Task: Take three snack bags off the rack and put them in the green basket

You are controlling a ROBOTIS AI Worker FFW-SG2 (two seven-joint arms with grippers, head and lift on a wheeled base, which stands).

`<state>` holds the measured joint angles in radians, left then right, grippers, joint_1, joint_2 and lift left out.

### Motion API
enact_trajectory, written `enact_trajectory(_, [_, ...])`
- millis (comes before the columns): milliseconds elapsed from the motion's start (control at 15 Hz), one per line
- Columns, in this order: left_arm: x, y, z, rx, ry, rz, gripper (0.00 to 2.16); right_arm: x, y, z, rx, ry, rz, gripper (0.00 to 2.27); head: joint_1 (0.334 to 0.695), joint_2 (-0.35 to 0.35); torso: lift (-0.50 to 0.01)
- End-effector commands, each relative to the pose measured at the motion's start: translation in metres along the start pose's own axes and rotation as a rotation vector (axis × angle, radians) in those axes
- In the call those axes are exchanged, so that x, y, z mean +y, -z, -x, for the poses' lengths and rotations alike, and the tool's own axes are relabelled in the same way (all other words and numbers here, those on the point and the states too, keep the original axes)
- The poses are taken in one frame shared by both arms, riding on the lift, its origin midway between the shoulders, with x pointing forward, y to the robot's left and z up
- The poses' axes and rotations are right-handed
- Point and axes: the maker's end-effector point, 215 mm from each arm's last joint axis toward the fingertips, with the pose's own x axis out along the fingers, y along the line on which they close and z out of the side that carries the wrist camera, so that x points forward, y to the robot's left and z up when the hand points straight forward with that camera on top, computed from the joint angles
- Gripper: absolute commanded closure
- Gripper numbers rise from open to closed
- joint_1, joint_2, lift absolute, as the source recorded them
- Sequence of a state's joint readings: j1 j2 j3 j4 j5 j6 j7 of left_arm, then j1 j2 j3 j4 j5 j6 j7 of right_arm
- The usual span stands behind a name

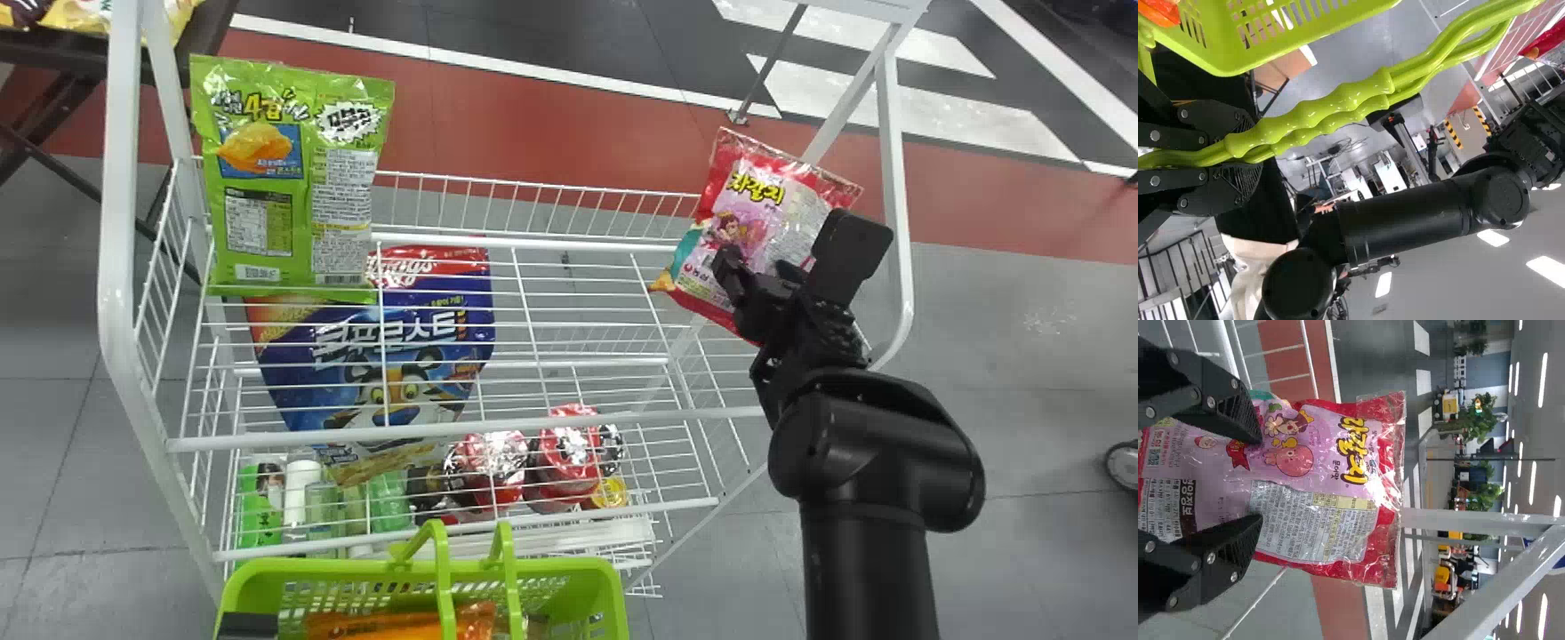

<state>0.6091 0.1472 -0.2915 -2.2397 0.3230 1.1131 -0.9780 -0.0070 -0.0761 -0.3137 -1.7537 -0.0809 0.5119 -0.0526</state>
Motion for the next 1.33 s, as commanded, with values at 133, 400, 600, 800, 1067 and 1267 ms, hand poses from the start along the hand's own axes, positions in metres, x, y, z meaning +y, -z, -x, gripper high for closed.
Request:
enact_trajectory(133, [0.002,-0.001,0.001,-0.002,-0.004,-0.001,1.54,0.015,-0.011,0.018,-0.062,-0.054,0.003,2.24,0.695,-0.35,-0.018])
enact_trajectory(400, [0.003,-0.004,0.002,0.0,-0.008,-0.008,1.54,0.028,-0.027,0.059,-0.104,-0.122,-0.025,2.24,0.695,-0.35,-0.018])
enact_trajectory(600, [0.005,-0.008,0.003,-0.001,-0.005,-0.005,1.54,0.042,-0.031,0.104,-0.117,-0.206,-0.043,2.24,0.695,-0.35,-0.018])
enact_trajectory(800, [0.007,-0.012,0.004,-0.001,-0.008,-0.008,1.54,0.057,-0.036,0.16,-0.121,-0.308,-0.066,2.24,0.695,-0.35,-0.018])
enact_trajectory(1067, [0.007,-0.014,0.005,-0.006,-0.011,-0.007,1.54,0.058,-0.038,0.191,-0.118,-0.35,-0.059,2.24,0.695,-0.35,-0.018])
enact_trajectory(1267, [0.007,-0.014,0.003,-0.003,-0.01,-0.01,1.54,0.052,-0.034,0.184,-0.098,-0.347,-0.062,2.17,0.695,-0.35,-0.018])
